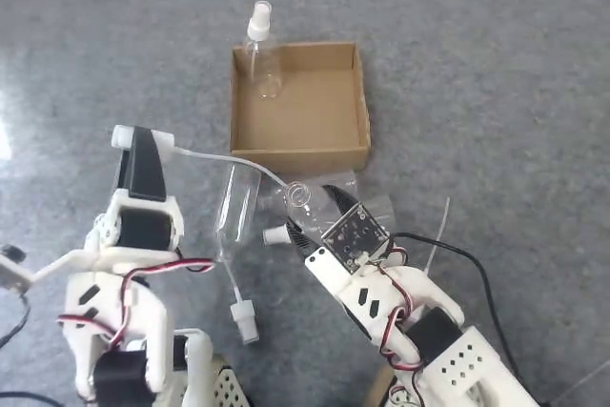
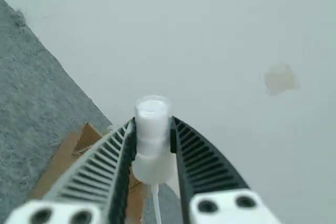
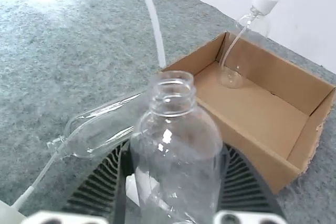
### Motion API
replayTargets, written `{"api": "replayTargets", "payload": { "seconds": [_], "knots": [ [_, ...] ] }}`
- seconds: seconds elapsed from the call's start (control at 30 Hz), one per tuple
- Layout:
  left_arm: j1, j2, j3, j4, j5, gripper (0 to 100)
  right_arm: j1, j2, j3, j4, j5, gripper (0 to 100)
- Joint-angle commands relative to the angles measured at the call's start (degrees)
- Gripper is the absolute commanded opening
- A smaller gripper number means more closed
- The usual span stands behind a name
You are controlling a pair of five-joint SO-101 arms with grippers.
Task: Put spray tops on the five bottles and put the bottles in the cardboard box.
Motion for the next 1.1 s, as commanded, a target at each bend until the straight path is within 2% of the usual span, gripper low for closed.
{"api": "replayTargets", "payload": {
  "seconds": [0.0, 0.73, 0.9, 1.07],
  "knots": [
    [1.76, -1.05, -5.85, 1.85, 0.53, 1, -0.4, -0.57, -0.44, -0.92, 1.23, 11.1],
    [2.11, -1.05, -2.68, 2.11, -2.2, 1, -0.4, -0.57, 0.18, -1.01, 1.32, 11.1],
    [2.11, -1.05, 1.71, -3.52, -2.37, 1, -0.4, -0.57, 0.18, -1.01, 1.32, 11.1],
    [2.11, -1.05, 2.24, -4.22, -2.37, 1, -0.4, -0.57, 0.09, -1.01, 1.32, 11.1]
  ]
}}
